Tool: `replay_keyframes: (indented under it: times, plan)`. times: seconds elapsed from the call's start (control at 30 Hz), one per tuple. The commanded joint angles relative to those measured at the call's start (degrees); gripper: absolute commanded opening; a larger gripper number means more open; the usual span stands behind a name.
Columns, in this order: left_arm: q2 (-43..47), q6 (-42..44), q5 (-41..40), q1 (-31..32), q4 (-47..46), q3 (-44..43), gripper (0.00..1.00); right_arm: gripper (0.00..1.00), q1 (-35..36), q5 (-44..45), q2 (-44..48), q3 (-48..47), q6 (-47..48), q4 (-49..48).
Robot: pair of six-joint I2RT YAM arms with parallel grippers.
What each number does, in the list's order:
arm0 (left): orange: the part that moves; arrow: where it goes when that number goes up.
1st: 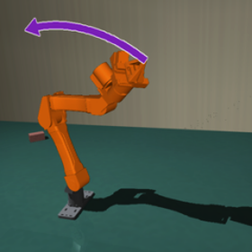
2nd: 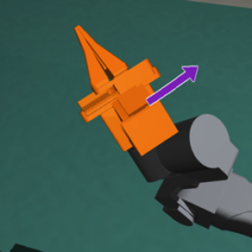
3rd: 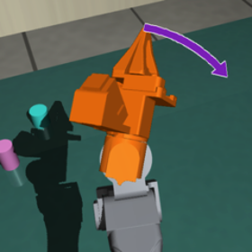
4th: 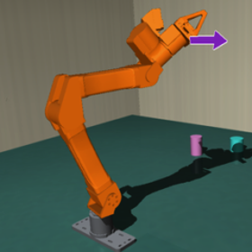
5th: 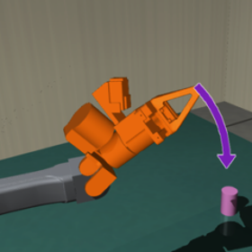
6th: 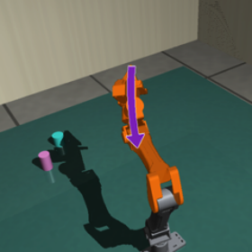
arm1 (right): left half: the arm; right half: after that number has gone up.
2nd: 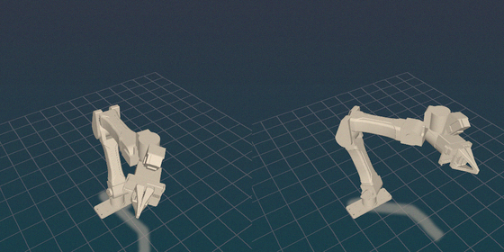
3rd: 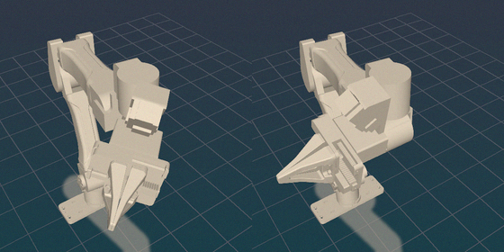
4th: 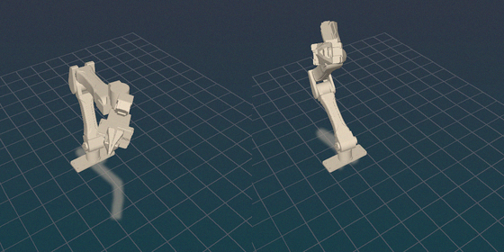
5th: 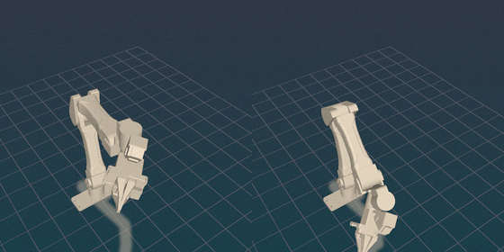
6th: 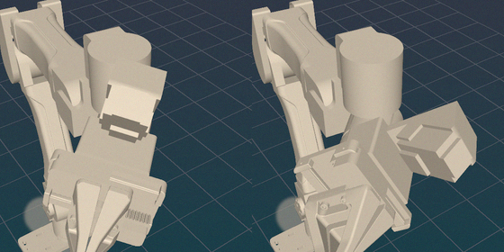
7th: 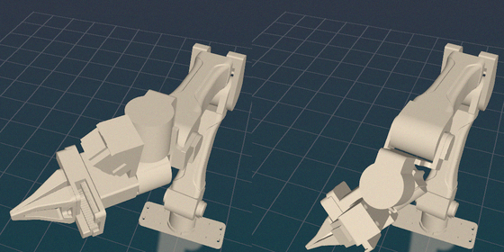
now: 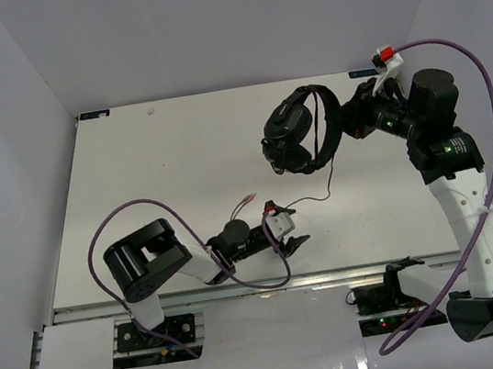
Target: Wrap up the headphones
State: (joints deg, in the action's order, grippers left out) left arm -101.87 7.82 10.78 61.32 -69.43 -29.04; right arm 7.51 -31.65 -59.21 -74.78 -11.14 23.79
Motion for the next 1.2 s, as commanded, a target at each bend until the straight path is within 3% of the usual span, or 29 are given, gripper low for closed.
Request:
replay_keyframes:
  times: [0.0, 0.37, 0.43, 0.67, 0.8, 0.97, 1.07, 1.17]
  plan:
    - [-1.7, 5.0, -0.9, -2.1, 5.3, -3.6, 0.83, 0.08, -0.3, -4.5, 2.3, -3.0, 0.4, -3.7]
    - [-14.8, 5.4, -2.1, -5.6, 11.8, -18.6, 0.77, 0.08, -0.6, -6.5, 4.5, -2.3, 0.1, -3.9]
    - [-15.6, 5.2, -2.2, -6.0, 13.4, -20.2, 0.71, 0.08, -0.6, -6.7, 4.8, -1.9, -0.1, -4.1]
    - [-16.1, 3.4, 0.1, -6.6, 13.1, -19.1, 0.22, 0.08, -0.7, -7.1, 5.3, -0.6, -0.4, -4.6]
    - [-13.2, 2.4, 1.2, -6.6, 11.3, -13.7, 0.01, 0.08, -0.9, -7.3, 5.3, -1.0, 0.5, -4.0]
    - [-5.0, 3.3, 4.5, -8.2, 11.9, -5.4, 0.0, 0.08, -1.1, -11.0, 6.3, -0.7, 6.1, -2.7]
    - [2.4, 3.9, 8.0, -10.0, 12.5, -0.1, 0.0, 0.08, -1.2, -6.4, 6.6, 0.1, 10.2, -0.6]
    - [8.0, 7.1, 13.3, -10.5, 19.8, 1.8, 0.0, 0.08, -1.2, -0.5, 5.7, 0.6, 10.9, 0.5]
